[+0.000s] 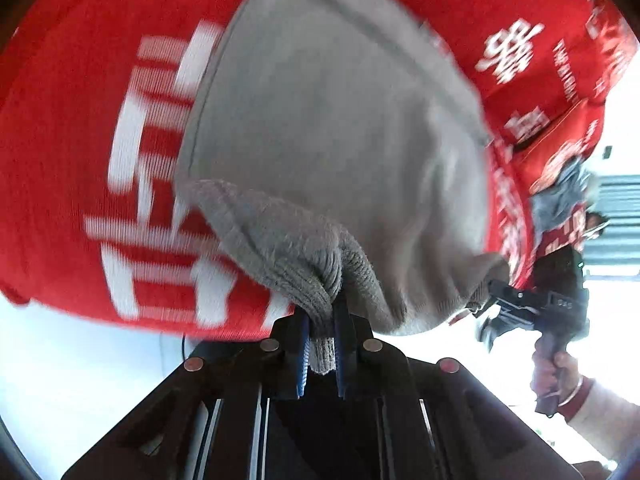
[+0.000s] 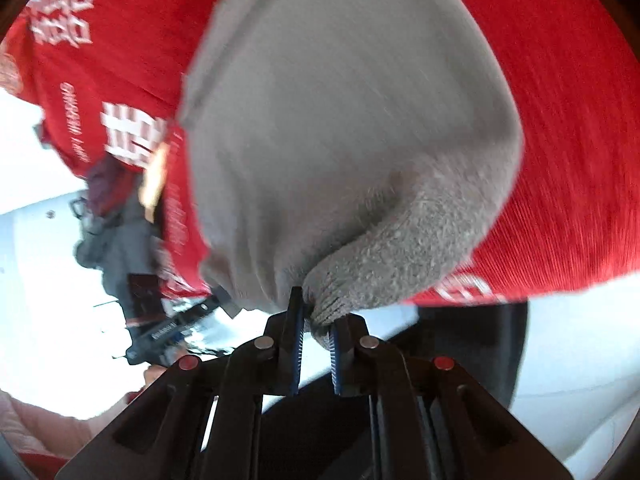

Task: Fold small clothes
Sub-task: 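Grasp the hem with the left gripper while the right gripper grasps the hem too, then lift the hem with both grippers and fold it toward the collar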

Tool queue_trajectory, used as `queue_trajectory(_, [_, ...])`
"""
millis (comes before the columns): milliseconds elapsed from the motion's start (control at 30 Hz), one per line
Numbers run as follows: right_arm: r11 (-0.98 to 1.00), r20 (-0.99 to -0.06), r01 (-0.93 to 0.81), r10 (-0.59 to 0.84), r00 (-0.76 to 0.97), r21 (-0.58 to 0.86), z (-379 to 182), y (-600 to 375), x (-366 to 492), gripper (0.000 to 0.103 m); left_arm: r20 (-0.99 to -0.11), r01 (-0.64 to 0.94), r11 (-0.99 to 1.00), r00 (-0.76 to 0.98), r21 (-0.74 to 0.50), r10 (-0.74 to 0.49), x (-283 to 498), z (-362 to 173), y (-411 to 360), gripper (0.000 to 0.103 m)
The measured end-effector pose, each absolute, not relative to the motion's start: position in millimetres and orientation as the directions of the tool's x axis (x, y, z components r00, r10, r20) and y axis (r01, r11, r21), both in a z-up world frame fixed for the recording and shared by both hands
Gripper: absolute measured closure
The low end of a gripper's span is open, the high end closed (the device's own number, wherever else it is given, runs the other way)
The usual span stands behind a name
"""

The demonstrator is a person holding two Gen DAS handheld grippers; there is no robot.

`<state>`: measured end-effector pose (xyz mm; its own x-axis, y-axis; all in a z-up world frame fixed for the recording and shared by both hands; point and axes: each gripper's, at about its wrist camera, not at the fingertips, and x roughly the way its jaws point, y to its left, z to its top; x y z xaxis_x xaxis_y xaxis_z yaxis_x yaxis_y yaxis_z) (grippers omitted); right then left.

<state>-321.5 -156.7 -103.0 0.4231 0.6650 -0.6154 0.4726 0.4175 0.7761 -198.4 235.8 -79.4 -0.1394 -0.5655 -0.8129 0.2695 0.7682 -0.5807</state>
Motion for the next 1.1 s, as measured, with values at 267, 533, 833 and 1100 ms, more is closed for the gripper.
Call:
queue_trajectory(267, [0.337, -0.533, 0.414, 0.568, 0.627, 0.846, -62, -228, -256, 0.091, -0.780, 0.292, 0.749, 0.017, -0.595, -0.626, -100, -52, 201, 0.092])
queue_trajectory(533, [0.386, -0.641, 0.514, 0.505, 0.578, 0.766, -92, -260, -206, 0.092, -0.880, 0.326, 0.847, 0.084, -0.419, -0.467, -49, -58, 178, 0.088])
queue_trajectory(833, [0.557, -0.773, 0.536, 0.449, 0.448, 0.634, -90, -270, -196, 0.074, -0.931, 0.417, 0.873, 0.141, -0.253, -0.337, -40, -54, 147, 0.028])
queue_trajectory(1100, [0.757, -0.868, 0.438, 0.356, 0.346, 0.485, -78, -255, -171, 0.035, -0.946, 0.531, 0.826, 0.129, -0.187, -0.297, -32, -61, 119, 0.020])
